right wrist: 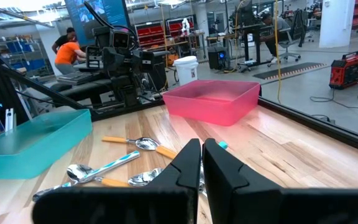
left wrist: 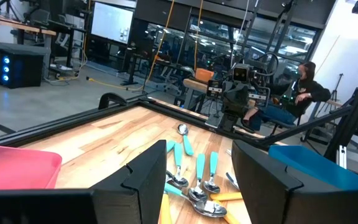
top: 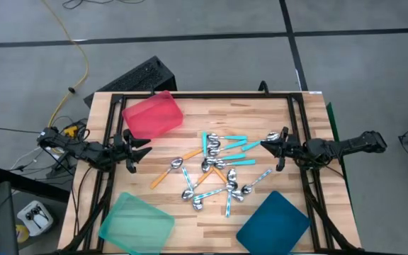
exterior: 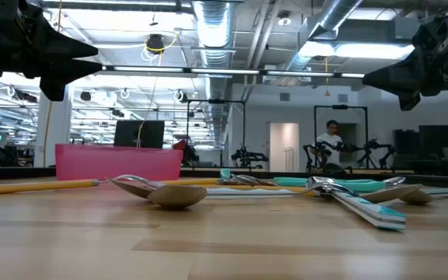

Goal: Sort silverware by color (type)

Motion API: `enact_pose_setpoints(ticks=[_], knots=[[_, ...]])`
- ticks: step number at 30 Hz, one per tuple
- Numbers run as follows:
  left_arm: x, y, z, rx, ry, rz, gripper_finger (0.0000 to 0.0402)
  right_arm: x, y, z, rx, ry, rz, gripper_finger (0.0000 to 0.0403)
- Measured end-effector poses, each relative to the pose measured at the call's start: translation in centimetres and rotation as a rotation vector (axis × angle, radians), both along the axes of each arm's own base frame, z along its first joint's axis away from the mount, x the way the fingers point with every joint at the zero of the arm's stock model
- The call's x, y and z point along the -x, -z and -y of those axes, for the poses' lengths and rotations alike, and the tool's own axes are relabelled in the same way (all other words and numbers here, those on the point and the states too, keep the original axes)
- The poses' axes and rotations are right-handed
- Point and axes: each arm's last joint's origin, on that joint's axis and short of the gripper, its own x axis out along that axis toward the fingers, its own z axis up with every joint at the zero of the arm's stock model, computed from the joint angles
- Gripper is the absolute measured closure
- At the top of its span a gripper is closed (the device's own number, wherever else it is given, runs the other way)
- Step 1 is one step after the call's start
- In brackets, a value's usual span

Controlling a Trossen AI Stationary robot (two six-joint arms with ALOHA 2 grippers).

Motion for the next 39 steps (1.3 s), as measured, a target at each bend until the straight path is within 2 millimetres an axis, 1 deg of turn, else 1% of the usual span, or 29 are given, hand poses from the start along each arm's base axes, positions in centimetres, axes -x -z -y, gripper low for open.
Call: enact_pose_setpoints(ticks=[2,6,9,14,16,20,28,34,39], knots=[[0.0,0.0,0.0,0.0,0.0,0.0,0.0235,0.0,0.01,0.0,0.009,0.0,-0.003,0.036],[0.0,0.0,0.0,0.0,0.0,0.0,0.0235,0.0,0.01,0.0,0.121,0.001,-0.036,0.036],[0.0,0.0,0.0,0.0,0.0,0.0,0.0235,0.0,0.01,0.0,0.14,0.001,-0.041,0.036],[0.01,0.0,-0.02,0.0,-0.007,0.0,0.0235,0.0,-0.03,0.0,-0.019,0.001,0.009,0.036],[0.02,0.0,-0.06,0.001,-0.02,-0.001,0.0235,0.0,-0.02,0.0,-0.056,0.002,0.02,0.036],[0.02,0.0,-0.05,0.001,-0.016,-0.001,0.0235,0.0,-0.12,0.09,-0.006,0.015,0.014,0.036],[0.02,0.0,-0.05,0.001,-0.016,-0.001,0.0235,0.0,-0.21,0.09,-0.007,0.015,0.024,0.036],[0.02,-0.02,-0.05,0.003,-0.016,0.002,0.0235,0.01,-0.4,0.1,-0.088,0.013,0.066,0.036],[0.02,-0.04,-0.05,0.018,-0.016,0.009,0.0235,0.03,-0.72,0.1,-0.099,0.012,0.101,0.036]])
